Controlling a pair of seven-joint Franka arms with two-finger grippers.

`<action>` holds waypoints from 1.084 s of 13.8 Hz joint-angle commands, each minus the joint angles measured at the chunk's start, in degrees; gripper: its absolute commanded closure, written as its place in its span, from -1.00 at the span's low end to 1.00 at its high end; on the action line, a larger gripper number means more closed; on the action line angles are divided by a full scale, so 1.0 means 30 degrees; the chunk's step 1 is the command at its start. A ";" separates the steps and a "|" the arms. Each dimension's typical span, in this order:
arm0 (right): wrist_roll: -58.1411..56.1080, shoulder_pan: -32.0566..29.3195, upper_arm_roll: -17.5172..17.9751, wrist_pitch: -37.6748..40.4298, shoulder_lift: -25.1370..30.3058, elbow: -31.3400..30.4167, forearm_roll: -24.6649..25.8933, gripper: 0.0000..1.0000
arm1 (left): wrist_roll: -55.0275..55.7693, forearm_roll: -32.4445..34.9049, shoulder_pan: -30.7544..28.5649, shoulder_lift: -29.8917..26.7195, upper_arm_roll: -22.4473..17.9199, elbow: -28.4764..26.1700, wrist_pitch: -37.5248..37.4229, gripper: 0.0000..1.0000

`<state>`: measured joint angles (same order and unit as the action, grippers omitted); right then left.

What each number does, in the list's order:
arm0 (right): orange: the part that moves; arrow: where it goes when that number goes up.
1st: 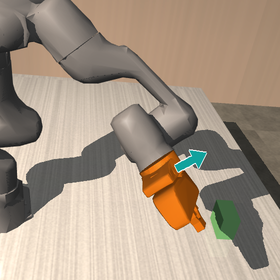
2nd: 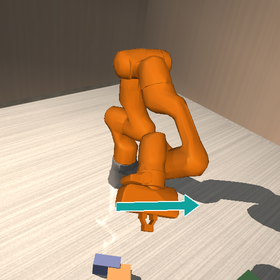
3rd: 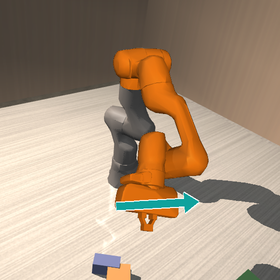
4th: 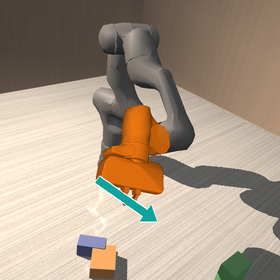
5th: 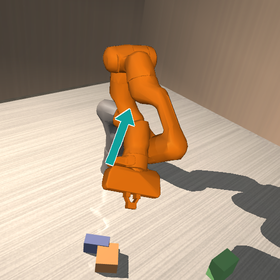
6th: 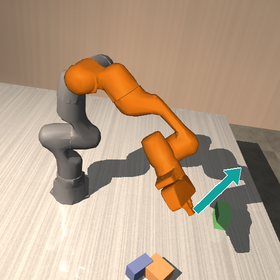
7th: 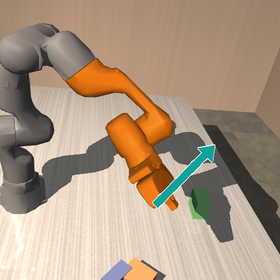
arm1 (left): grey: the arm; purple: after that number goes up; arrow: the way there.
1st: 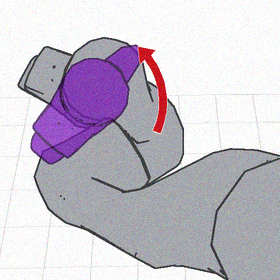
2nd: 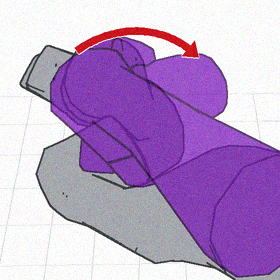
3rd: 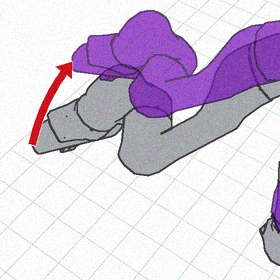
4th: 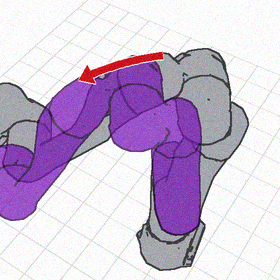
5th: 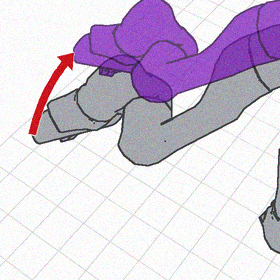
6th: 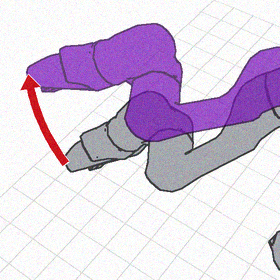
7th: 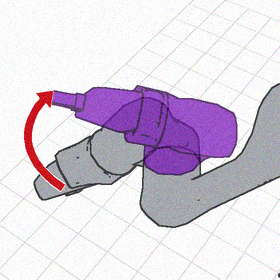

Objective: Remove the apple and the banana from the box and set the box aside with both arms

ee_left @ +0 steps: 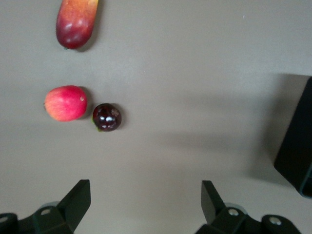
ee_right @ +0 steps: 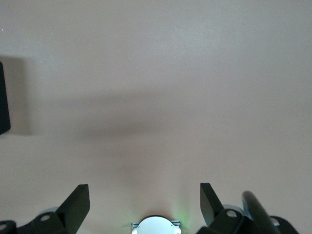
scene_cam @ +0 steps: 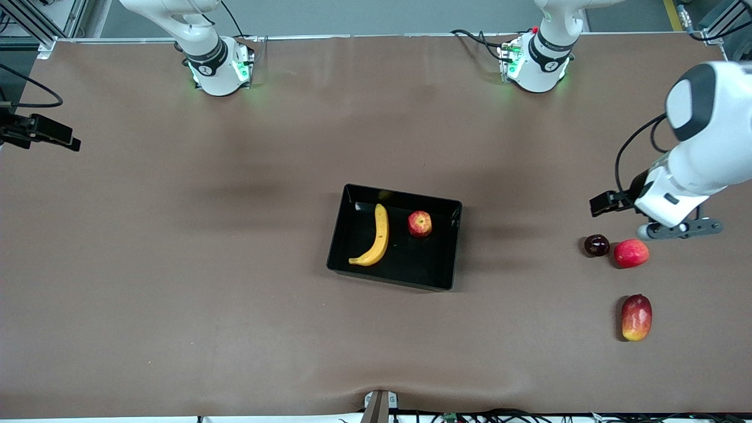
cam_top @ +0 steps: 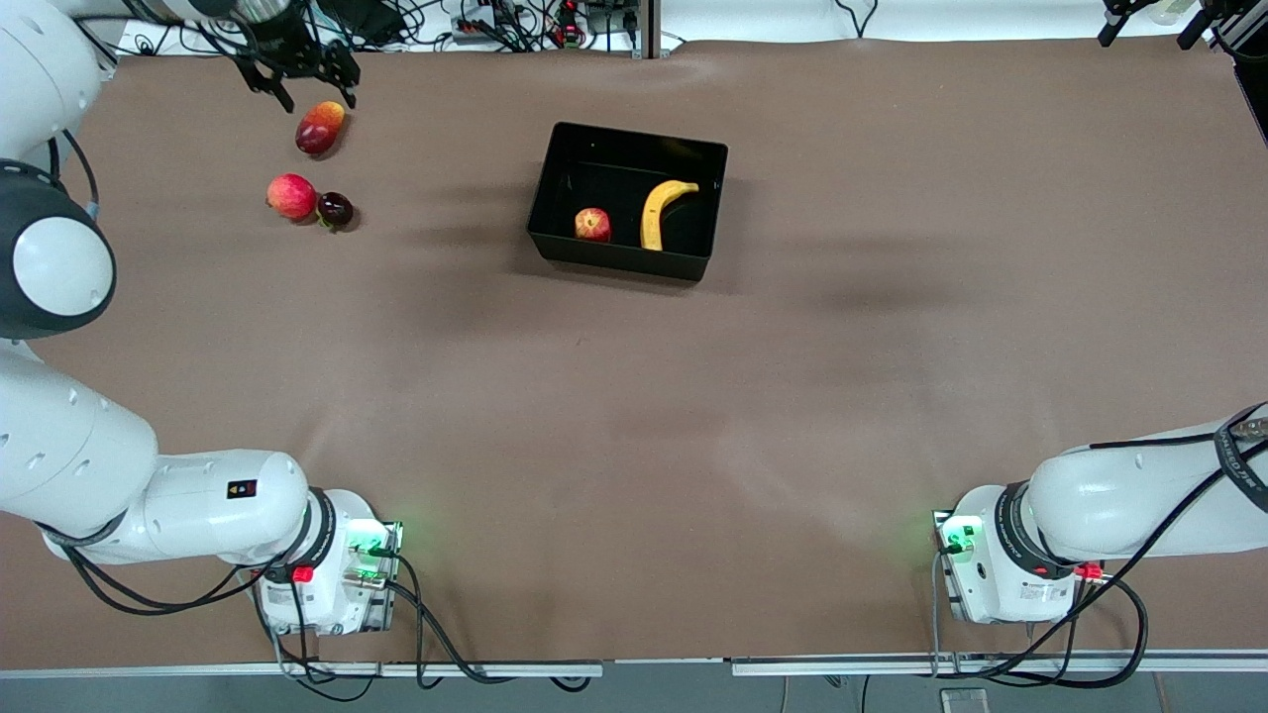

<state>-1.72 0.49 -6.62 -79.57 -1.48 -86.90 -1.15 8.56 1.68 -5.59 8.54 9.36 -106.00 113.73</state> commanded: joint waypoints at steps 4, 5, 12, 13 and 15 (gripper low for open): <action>-0.0247 -0.0603 0.0155 0.0216 -0.0062 0.0110 0.0032 -1.00 | 0.0017 0.0699 -0.0889 0.2127 0.0016 -0.1463 0.4272 -1.00; -0.0218 -0.0603 0.0184 0.0216 -0.0062 0.0110 0.0032 -1.00 | 0.0017 0.0699 -0.1151 0.2538 0.0016 -0.1376 0.4626 -1.00; -0.0189 -0.0457 0.0214 0.0187 -0.0062 0.0198 0.0003 -1.00 | 0.0104 0.0699 -0.1009 0.4005 0.0220 0.0291 0.5069 -1.00; -0.0218 -0.0486 0.0214 0.0187 -0.0062 0.0198 0.0003 -1.00 | 0.0133 0.0699 -0.0688 0.4065 0.0221 0.0643 0.5040 -1.00; -0.0189 -0.0428 0.0214 0.0187 -0.0062 0.0169 0.0003 -1.00 | 0.0540 0.0554 0.0247 0.4183 0.0279 0.1201 0.4894 -1.00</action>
<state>-1.72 -0.16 -6.55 -79.48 -1.69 -86.91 -1.15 8.41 2.75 -7.36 20.04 10.12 -104.99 129.18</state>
